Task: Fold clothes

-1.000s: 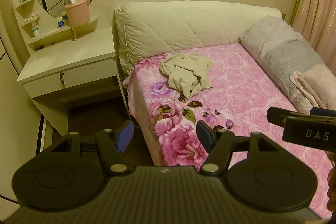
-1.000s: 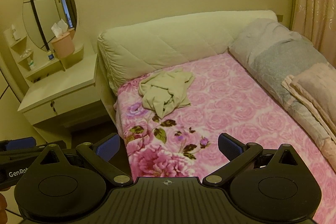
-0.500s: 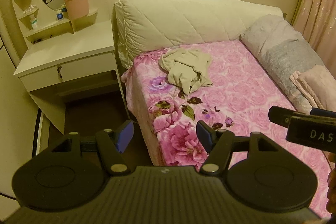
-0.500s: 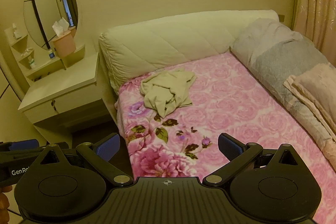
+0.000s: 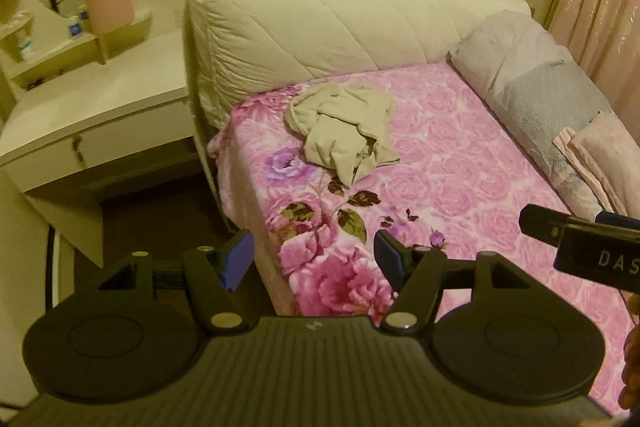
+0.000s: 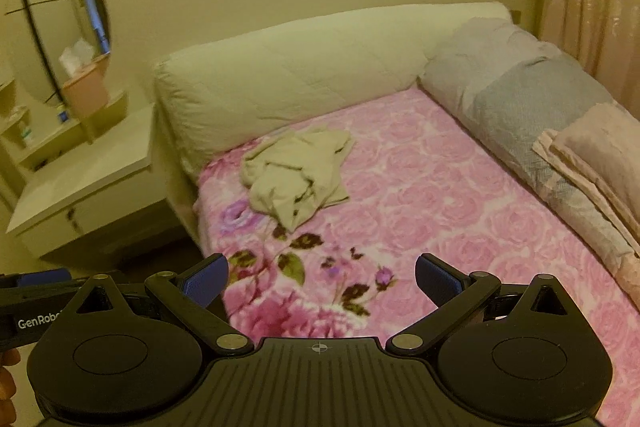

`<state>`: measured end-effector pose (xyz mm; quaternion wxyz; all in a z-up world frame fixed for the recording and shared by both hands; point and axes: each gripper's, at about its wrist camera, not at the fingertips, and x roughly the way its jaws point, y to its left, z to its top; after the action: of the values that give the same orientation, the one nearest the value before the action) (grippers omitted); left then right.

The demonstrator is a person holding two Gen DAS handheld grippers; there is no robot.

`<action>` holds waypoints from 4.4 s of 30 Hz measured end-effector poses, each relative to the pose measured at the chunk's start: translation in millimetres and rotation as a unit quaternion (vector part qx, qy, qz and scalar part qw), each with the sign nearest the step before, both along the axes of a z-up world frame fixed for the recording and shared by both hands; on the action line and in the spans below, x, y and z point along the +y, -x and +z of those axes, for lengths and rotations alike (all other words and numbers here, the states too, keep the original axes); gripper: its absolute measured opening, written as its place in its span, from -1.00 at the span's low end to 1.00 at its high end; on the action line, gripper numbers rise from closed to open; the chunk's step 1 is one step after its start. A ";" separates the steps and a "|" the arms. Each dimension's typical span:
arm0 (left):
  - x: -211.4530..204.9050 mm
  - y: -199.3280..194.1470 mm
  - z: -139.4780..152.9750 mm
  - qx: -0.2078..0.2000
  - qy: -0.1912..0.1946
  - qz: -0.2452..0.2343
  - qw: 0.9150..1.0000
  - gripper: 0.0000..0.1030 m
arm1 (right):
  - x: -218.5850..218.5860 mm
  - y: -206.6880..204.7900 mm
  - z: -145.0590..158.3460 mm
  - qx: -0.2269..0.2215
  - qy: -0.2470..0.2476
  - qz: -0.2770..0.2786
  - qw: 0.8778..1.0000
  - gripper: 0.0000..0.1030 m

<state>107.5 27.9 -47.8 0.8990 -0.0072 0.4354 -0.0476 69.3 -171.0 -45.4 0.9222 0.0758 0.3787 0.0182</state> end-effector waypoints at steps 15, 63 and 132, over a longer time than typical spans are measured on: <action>25.8 -179.8 -57.9 0.078 -0.018 -0.053 0.995 0.16 | 7.7 -152.5 -57.8 0.091 -0.037 -0.049 0.994 0.98; 26.0 -455.6 -261.3 0.208 -0.007 -0.042 0.977 0.03 | 0.6 -411.3 -284.8 0.203 -0.019 -0.013 0.979 -0.76; -184.5 113.9 -30.5 0.030 -0.046 -0.669 0.741 0.14 | -33.5 337.7 -45.2 0.113 -0.129 -0.627 0.760 0.42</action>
<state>-6.3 -156.6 -78.3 0.6219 0.3261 0.3568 -0.6162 -268.4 -204.5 -90.5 0.6599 0.4159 0.3419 -0.5241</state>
